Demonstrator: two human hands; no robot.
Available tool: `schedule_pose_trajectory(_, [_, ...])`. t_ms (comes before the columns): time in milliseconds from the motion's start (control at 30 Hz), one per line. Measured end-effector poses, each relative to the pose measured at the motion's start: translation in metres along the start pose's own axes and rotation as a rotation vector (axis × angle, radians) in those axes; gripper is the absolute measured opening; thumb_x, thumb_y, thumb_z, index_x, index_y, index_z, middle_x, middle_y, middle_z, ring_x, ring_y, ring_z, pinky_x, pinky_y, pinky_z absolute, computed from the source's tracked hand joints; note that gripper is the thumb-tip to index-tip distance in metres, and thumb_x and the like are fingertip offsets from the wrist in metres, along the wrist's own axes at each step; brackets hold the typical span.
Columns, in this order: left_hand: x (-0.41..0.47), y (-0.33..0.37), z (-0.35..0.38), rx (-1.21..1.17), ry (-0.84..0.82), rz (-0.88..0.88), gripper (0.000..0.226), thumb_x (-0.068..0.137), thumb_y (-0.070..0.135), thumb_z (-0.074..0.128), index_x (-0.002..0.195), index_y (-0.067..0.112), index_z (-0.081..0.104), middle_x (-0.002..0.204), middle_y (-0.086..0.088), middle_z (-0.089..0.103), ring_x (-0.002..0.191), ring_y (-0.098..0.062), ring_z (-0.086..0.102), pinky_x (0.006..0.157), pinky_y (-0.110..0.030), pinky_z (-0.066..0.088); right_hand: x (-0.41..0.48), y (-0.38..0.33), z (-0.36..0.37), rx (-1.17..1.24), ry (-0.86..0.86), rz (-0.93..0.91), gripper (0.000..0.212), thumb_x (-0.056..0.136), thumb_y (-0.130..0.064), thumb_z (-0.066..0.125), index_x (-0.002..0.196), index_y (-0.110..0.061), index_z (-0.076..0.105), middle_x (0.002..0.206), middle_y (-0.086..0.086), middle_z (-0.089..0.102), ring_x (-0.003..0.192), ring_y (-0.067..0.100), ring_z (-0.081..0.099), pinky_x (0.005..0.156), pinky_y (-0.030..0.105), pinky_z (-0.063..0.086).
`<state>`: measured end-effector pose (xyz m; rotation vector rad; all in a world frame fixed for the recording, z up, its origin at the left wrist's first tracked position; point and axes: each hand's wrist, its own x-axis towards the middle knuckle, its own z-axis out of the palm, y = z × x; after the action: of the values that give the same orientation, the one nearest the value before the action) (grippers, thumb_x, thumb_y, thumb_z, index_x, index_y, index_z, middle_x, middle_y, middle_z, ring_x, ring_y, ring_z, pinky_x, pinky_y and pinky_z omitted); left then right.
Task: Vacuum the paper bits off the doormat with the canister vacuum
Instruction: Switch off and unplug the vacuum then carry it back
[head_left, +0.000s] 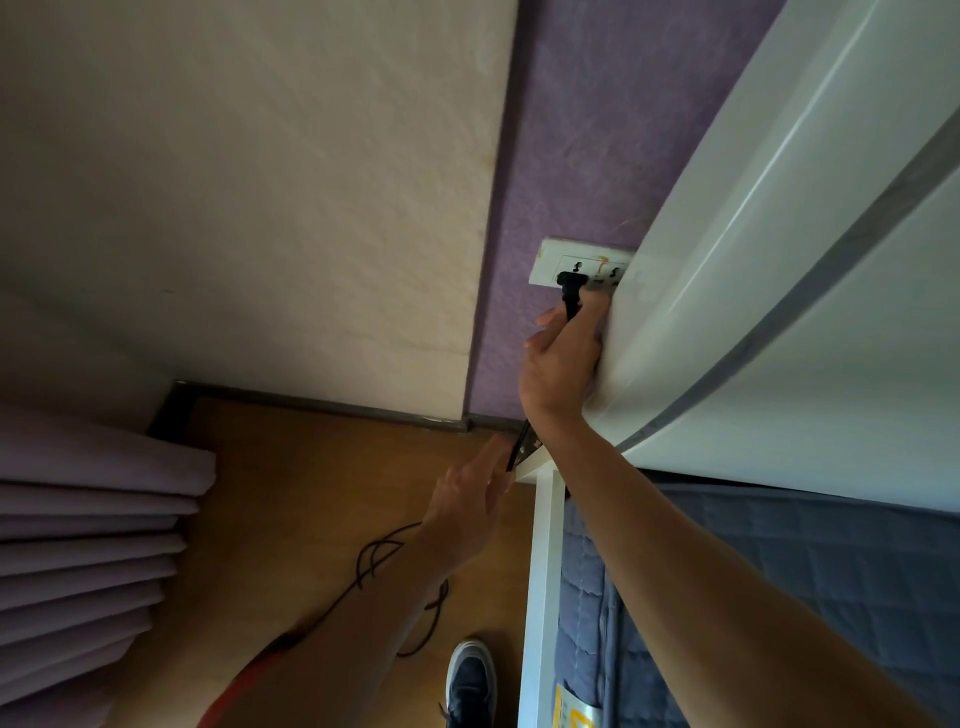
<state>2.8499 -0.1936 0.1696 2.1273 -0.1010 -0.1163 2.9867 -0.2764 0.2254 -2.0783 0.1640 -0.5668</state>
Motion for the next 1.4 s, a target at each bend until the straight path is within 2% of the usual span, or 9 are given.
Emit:
schedule_pose_trajectory(200, [-0.007, 0.009, 0.001, -0.03, 0.005, -0.074, 0.026, 0.102, 0.017, 0.05, 0.127, 0.013, 0.054, 0.076, 0.008, 0.061, 0.064, -0.007, 0.062, 0.063, -0.019, 0.052, -0.003, -0.001, 0.0, 0.101, -0.049, 0.045, 0.026, 0.096, -0.024, 0.035, 0.113, -0.006, 0.045, 0.079, 0.007, 0.05, 0.069, 0.029, 0.056, 0.06, 0.034, 0.054])
schedule_pose_trajectory(333, [-0.01, 0.013, 0.002, -0.039, -0.003, -0.087, 0.019, 0.103, 0.017, 0.049, 0.121, 0.012, 0.054, 0.073, 0.01, 0.059, 0.061, -0.01, 0.062, 0.058, -0.026, 0.054, -0.001, -0.006, -0.006, 0.068, -0.074, 0.192, 0.036, 0.09, 0.002, 0.053, 0.123, -0.009, 0.045, 0.094, 0.017, 0.058, 0.078, 0.028, 0.058, 0.065, 0.03, 0.046])
schedule_pose_trajectory(433, [-0.022, 0.005, 0.007, 0.01, -0.075, -0.133, 0.02, 0.103, 0.02, 0.048, 0.122, 0.016, 0.054, 0.079, 0.005, 0.064, 0.069, -0.011, 0.065, 0.064, -0.026, 0.055, -0.022, 0.002, -0.008, 0.088, -0.08, 0.04, 0.012, 0.098, -0.015, 0.043, 0.105, -0.024, 0.038, 0.074, 0.018, 0.053, 0.062, 0.031, 0.056, 0.056, 0.041, 0.053])
schedule_pose_trajectory(567, [-0.059, -0.012, 0.013, 0.01, -0.151, -0.222, 0.019, 0.103, 0.02, 0.047, 0.119, 0.014, 0.056, 0.083, 0.013, 0.056, 0.073, -0.005, 0.057, 0.068, -0.017, 0.044, -0.067, 0.023, -0.016, 0.145, -0.157, -0.014, 0.003, 0.104, -0.019, 0.039, 0.101, -0.019, 0.039, 0.07, 0.007, 0.052, 0.056, 0.019, 0.054, 0.052, 0.026, 0.051])
schedule_pose_trajectory(733, [-0.086, -0.031, 0.009, 0.052, -0.157, -0.235, 0.025, 0.102, 0.022, 0.046, 0.125, 0.019, 0.054, 0.09, 0.001, 0.068, 0.077, -0.014, 0.062, 0.07, -0.03, 0.049, -0.087, 0.029, -0.011, 0.052, -0.188, -0.025, 0.012, 0.102, -0.017, 0.047, 0.108, -0.007, 0.046, 0.08, 0.009, 0.063, 0.063, 0.017, 0.062, 0.056, 0.03, 0.054])
schedule_pose_trajectory(867, [-0.107, -0.033, 0.002, 0.046, -0.112, -0.258, 0.023, 0.101, 0.022, 0.045, 0.123, 0.019, 0.052, 0.093, -0.001, 0.068, 0.084, -0.017, 0.064, 0.072, -0.033, 0.05, -0.1, 0.019, -0.012, 0.045, -0.222, -0.099, 0.018, 0.1, -0.018, 0.054, 0.104, -0.001, 0.05, 0.07, 0.006, 0.063, 0.057, 0.017, 0.062, 0.05, 0.027, 0.05])
schedule_pose_trajectory(1100, [-0.155, -0.037, -0.022, 0.015, -0.008, -0.298, 0.012, 0.099, 0.014, 0.05, 0.11, 0.017, 0.051, 0.075, 0.014, 0.055, 0.071, -0.015, 0.06, 0.066, -0.038, 0.053, -0.146, -0.015, 0.007, 0.13, -0.358, -0.09, 0.015, 0.1, -0.023, 0.052, 0.099, -0.01, 0.045, 0.067, -0.007, 0.057, 0.055, 0.005, 0.058, 0.052, 0.01, 0.041])
schedule_pose_trajectory(1200, [-0.181, -0.039, -0.033, 0.005, 0.062, -0.332, 0.02, 0.097, 0.012, 0.052, 0.094, 0.029, 0.041, 0.067, 0.016, 0.05, 0.067, -0.013, 0.058, 0.063, -0.04, 0.052, -0.176, -0.035, 0.016, 0.164, -0.477, -0.063, 0.01, 0.101, -0.026, 0.05, 0.103, -0.019, 0.043, 0.071, -0.009, 0.06, 0.06, 0.004, 0.061, 0.052, 0.012, 0.045])
schedule_pose_trajectory(1400, [-0.231, -0.049, -0.047, -0.047, 0.169, -0.433, 0.014, 0.096, 0.022, 0.049, 0.091, 0.034, 0.043, 0.071, 0.003, 0.059, 0.067, -0.02, 0.061, 0.062, -0.042, 0.052, -0.227, -0.07, 0.03, 0.197, -0.628, -0.109, 0.018, 0.101, -0.032, 0.046, 0.108, -0.016, 0.046, 0.072, -0.006, 0.061, 0.061, 0.008, 0.062, 0.055, 0.024, 0.053])
